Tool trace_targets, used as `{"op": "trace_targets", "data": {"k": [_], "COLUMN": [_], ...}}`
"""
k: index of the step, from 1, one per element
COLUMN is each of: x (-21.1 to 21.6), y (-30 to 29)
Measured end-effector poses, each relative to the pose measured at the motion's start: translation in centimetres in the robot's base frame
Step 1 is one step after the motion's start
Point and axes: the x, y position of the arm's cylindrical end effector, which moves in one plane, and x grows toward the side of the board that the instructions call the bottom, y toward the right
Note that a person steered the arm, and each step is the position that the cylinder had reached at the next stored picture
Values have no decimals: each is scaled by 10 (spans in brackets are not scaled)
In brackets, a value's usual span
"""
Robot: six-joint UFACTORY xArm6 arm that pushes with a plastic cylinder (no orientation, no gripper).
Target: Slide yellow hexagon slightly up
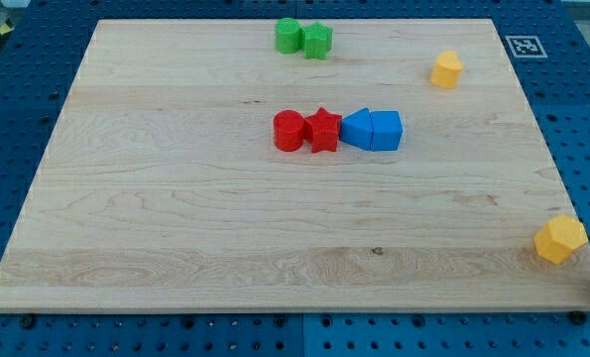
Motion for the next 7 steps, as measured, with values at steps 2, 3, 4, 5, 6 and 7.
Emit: {"op": "trace_targets", "data": {"k": [2,3,4,5,6,7], "x": [-27,-27,-27,-28,-39,-55], "y": [-20,-33,-34,-34,-34,-34]}}
